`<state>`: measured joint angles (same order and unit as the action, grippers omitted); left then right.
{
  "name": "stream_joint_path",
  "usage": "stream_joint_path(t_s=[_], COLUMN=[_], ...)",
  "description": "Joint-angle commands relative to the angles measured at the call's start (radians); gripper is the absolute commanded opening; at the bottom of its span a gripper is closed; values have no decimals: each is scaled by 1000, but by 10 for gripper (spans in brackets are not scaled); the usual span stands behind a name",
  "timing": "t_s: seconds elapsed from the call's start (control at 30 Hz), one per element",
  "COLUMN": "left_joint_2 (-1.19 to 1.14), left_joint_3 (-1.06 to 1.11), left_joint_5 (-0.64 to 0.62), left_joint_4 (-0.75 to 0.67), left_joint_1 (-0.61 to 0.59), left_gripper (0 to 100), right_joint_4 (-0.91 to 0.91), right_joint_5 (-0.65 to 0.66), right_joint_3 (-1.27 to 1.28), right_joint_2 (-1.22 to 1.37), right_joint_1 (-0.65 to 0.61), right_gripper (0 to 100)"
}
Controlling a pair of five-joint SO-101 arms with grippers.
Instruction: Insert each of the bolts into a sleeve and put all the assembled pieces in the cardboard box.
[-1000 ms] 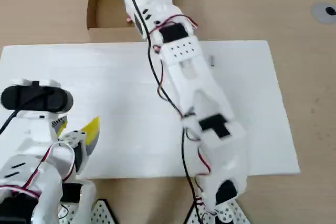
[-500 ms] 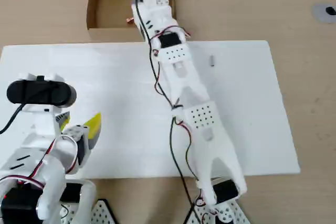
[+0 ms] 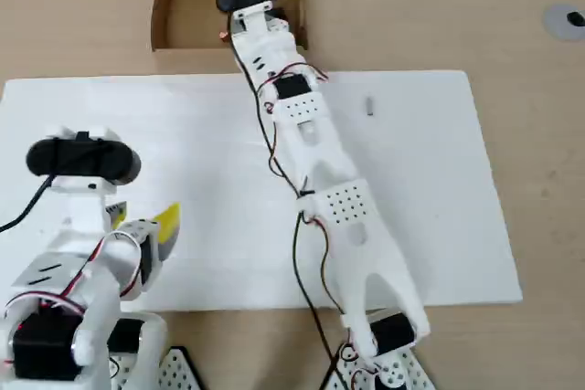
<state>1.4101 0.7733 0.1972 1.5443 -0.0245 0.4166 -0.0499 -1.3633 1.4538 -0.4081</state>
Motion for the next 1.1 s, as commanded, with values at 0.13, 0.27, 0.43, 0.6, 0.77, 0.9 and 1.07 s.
stream_joint_path(t_s=[0.13,0.27,0.43,0.6,0.77,0.9,1.07], left_joint_2=[-12,-12,-12,-12,-12,-12,-12], left_joint_3=[0,2,2,2,2,3,2], left_joint_5=[-2,-3,-3,-3,0,3,5], left_joint_4=[-21,-21,-21,-21,-21,-21,-23], left_joint_1=[-23,-78,-149,-161,-161,-160,-160], left_gripper=[231,231,231,228,114,23,10], right_joint_4=[126,196,338,505,712,885,1197], right_joint_5=[17,17,17,15,15,15,5], right_joint_3=[-76,-147,-312,-302,-303,-303,-305], right_joint_2=[-5,-5,-7,-142,-280,-387,-518], right_joint_1=[7,7,-16,-36,-67,-70,-70], right_gripper=[243,270,238,147,9,9,9])
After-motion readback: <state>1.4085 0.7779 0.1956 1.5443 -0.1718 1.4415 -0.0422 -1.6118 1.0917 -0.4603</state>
